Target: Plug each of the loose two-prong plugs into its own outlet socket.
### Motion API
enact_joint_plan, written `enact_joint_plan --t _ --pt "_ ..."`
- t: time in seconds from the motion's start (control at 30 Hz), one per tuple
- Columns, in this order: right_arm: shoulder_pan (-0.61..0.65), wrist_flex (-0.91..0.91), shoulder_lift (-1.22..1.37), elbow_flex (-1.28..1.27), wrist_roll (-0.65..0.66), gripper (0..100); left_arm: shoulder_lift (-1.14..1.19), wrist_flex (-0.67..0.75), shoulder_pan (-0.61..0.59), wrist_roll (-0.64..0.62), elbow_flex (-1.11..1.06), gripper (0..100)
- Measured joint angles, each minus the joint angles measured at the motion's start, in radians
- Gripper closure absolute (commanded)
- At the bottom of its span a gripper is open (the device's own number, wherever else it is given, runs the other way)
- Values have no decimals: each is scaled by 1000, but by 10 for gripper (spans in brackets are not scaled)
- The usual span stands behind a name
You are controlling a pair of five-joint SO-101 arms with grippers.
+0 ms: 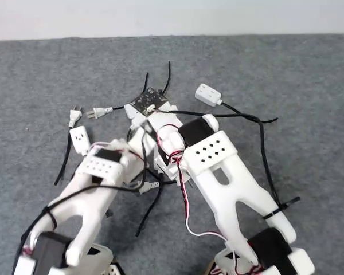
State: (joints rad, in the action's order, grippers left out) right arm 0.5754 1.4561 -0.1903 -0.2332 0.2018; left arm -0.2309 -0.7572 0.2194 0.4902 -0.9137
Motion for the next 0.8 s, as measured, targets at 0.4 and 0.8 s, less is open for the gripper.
enact_joint_plan --t 0.4,0.8 --pt "-43 -49 0 -2 9 991 -164 54 15 63 -149 988" --pt "-69 -344 -11 -121 -310 991 -170 118 -137 -393 -100 987"
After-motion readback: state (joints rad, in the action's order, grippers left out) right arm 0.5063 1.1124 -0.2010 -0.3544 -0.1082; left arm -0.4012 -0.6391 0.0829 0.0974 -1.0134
